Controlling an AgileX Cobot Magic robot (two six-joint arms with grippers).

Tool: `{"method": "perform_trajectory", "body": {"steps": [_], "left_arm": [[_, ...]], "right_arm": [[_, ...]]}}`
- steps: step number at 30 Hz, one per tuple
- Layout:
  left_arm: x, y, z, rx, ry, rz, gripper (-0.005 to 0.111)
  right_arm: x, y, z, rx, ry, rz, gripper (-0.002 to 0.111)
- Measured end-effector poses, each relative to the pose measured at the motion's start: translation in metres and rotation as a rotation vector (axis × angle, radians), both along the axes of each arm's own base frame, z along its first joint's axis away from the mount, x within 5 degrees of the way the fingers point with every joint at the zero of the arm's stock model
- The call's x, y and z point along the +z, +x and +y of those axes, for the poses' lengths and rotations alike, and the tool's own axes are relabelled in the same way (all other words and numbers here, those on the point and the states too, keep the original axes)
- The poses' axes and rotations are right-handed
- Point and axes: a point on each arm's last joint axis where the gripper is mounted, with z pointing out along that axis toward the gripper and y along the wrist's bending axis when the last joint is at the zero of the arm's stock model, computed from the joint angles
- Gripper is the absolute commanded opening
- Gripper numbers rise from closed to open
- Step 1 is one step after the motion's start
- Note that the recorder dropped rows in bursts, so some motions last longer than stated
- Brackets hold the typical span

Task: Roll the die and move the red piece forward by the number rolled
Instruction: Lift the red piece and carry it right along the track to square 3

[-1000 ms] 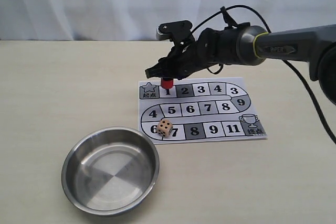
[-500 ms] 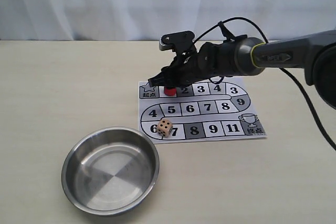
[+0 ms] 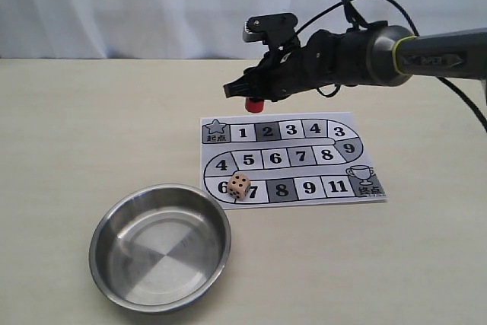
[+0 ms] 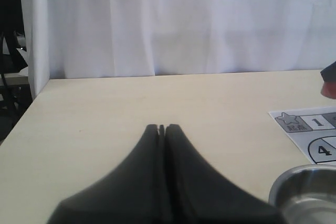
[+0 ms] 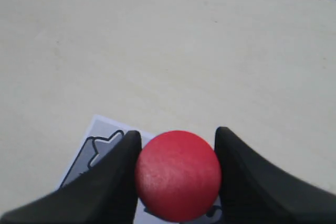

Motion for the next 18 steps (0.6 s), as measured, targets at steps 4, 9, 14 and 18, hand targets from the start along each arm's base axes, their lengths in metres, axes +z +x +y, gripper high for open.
{"method": "perform_trajectory", "body": {"steps": [4, 9, 14, 18], "left_arm": [[0.000, 0.000, 0.000, 0.000, 0.000, 0.000, 0.000], [0.000, 0.000, 0.000, 0.000, 0.000, 0.000, 0.000], [0.000, 0.000, 0.000, 0.000, 0.000, 0.000, 0.000], [0.000, 0.000, 0.000, 0.000, 0.000, 0.000, 0.000]], "right_arm": [[-0.006, 0.003, -0.013, -0.022, -0.009, 0.033, 0.004], [-0.044, -0.005, -0.014, -0.027, -0.038, 0.109, 0.004], [-0.044, -0.003, -0.015, -0.035, -0.036, 0.090, 0.004], [-0.042, -0.004, -0.015, -0.035, -0.035, 0.088, 0.004]]}}
